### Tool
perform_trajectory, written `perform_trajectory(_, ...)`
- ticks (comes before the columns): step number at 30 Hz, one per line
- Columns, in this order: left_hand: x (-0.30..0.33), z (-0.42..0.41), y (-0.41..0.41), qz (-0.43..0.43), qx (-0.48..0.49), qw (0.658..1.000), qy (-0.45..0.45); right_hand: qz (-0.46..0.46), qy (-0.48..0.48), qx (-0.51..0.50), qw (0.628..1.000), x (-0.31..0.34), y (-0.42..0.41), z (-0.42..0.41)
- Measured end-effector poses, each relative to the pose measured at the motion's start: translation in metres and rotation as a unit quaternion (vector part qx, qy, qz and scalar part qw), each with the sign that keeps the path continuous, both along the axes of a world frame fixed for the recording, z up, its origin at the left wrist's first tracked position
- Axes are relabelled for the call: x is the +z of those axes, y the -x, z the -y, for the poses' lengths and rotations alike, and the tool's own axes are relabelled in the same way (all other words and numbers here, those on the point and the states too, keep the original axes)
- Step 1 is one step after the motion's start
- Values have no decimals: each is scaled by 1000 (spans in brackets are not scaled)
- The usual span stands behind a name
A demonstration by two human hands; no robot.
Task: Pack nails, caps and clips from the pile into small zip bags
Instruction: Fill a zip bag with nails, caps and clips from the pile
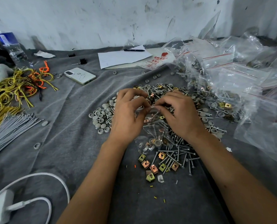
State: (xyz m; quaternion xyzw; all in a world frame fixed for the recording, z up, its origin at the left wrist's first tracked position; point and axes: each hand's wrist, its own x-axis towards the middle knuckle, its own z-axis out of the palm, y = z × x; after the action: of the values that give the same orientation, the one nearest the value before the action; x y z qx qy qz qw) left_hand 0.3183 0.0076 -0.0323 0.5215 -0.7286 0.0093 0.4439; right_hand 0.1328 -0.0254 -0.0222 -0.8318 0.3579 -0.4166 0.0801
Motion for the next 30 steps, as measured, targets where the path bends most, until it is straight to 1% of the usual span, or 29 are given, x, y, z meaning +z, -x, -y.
perform_trajectory(4,2,-2,0,44,3,999,3,-25,20,9,999,2,-1,-1)
perform_trajectory(7,2,-2,1,38,-4,999,2,-11,14,13,1000,1,-3,-2)
perform_trajectory(10,1,-2,3,15,1,1000,11,13,-18,2,1000,0,-4,-3)
perform_trajectory(13,3,-2,4,-34,3,999,31,-14,-68,5,998,-3,-4,-2)
perform_trajectory(15,4,-2,3,-51,6,998,39,-23,-65,30,997,-5,-4,-2)
perform_trajectory(19,6,-4,2,-55,13,998,27,-41,-37,76,996,-3,-7,-5)
perform_trajectory(21,6,-5,2,-74,19,996,47,-30,-46,79,995,-5,-9,-7)
perform_trajectory(25,10,-6,-1,-132,37,989,62,-9,-127,96,987,-8,-9,-8)
perform_trajectory(27,12,-8,-2,-150,51,986,57,-7,-135,103,985,-8,-9,-9)
perform_trajectory(30,10,-11,-5,-180,70,979,63,26,-132,94,986,-7,-10,-12)
